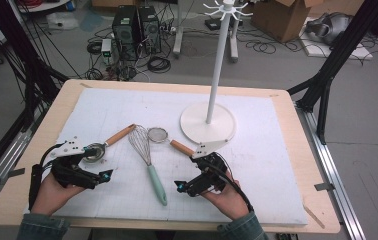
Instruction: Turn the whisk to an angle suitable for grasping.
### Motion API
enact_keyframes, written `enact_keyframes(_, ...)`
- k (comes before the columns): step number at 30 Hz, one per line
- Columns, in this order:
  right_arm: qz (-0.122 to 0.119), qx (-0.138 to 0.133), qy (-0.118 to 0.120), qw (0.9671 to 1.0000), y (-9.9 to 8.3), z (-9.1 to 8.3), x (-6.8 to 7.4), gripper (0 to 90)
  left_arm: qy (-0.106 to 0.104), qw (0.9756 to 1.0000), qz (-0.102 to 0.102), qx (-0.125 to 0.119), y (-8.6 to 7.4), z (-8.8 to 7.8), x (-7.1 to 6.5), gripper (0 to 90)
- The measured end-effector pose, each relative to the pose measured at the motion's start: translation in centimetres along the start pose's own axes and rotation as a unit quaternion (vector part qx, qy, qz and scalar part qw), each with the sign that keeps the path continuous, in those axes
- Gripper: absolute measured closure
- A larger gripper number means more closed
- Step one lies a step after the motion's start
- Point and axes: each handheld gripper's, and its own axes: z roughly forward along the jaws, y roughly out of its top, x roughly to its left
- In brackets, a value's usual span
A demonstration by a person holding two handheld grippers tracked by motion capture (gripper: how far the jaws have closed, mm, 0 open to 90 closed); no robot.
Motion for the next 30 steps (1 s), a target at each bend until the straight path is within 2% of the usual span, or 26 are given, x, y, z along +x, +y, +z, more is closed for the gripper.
enact_keyframes(17,-0.004,0.018,0.006,0.9998,0.1,3.0,1.0,0.3,0.001,1.0000,-0.002,0.000,-0.1,0.1,0.0,1.8)
enact_keyframes(19,-0.002,0.020,0.014,0.9997,0.1,3.6,1.2,6.1,0.000,1.0000,-0.002,0.001,-0.1,0.1,0.1,1.8)
enact_keyframes(30,-0.004,0.040,0.013,0.9991,0.2,5.8,1.6,6.2,-0.002,1.0000,-0.001,0.006,-0.2,0.3,0.1,1.8)
